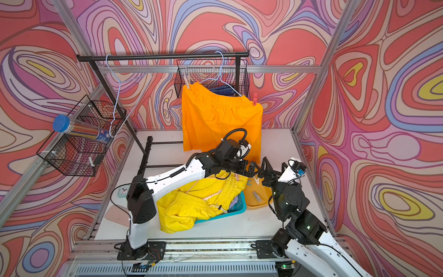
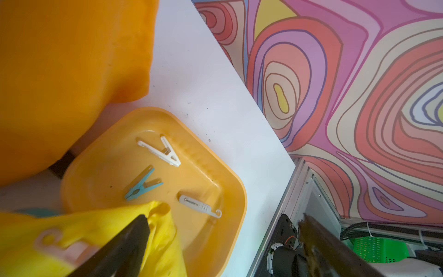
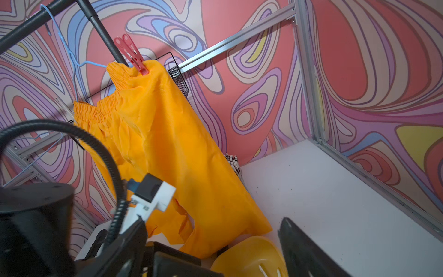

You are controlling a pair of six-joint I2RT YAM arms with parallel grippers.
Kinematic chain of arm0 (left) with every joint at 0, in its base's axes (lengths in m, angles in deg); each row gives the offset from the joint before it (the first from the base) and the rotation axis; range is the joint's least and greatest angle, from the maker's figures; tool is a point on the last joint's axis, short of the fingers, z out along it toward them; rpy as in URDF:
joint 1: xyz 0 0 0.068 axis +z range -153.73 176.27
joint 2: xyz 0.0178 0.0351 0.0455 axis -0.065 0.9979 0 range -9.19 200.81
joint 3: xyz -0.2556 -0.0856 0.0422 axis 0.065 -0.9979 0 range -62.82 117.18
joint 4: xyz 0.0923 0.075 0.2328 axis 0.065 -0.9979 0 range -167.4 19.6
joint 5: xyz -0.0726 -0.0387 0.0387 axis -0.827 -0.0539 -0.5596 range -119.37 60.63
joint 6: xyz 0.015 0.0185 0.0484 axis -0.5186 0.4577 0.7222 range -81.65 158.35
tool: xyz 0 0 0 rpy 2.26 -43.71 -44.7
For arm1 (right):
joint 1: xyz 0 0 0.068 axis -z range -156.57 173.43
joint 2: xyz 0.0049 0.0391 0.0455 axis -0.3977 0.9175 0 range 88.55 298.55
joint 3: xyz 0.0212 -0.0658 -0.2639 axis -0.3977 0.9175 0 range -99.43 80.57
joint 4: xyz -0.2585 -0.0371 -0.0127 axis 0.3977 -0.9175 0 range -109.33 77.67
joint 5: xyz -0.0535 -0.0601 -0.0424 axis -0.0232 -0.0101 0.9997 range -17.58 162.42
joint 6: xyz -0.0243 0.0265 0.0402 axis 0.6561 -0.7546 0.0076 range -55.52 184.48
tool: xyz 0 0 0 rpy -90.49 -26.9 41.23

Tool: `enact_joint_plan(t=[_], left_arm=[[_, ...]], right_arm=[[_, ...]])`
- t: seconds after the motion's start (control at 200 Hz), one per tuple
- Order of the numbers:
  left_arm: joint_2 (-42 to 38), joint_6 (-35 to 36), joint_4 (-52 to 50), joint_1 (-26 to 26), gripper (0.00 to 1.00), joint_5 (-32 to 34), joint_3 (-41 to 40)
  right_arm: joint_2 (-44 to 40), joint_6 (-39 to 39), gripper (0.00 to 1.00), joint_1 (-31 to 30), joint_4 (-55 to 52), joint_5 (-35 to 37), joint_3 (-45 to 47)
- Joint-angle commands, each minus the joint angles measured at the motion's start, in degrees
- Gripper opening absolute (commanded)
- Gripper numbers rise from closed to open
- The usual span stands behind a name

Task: Remove the clothespins securing shorts to the hanger
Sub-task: Pick up the hanger from the basket.

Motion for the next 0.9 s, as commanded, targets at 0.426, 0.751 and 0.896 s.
enact_joint_plan(t=[0.426,0.751,0.896], left_arm=[[-23.99,-4.75,-16.53,-0.94,1.00,27.32,-15.25],[-36.90,-9.07,-18.14,3.07,1.00,34.01,-28.94],[-35.88,-12.64,-20.50,10.31,1.00,25.42,-33.24]], right_arm=[[7.69,0.36,0.89,0.12,-1.22,-2.73,-1.94],[9.45,-1.89,0.88,0.10,-2.39,-3.74,-2.91],[10.62,-1.58,0.87,0.12,-1.90,-5.72,-3.59]])
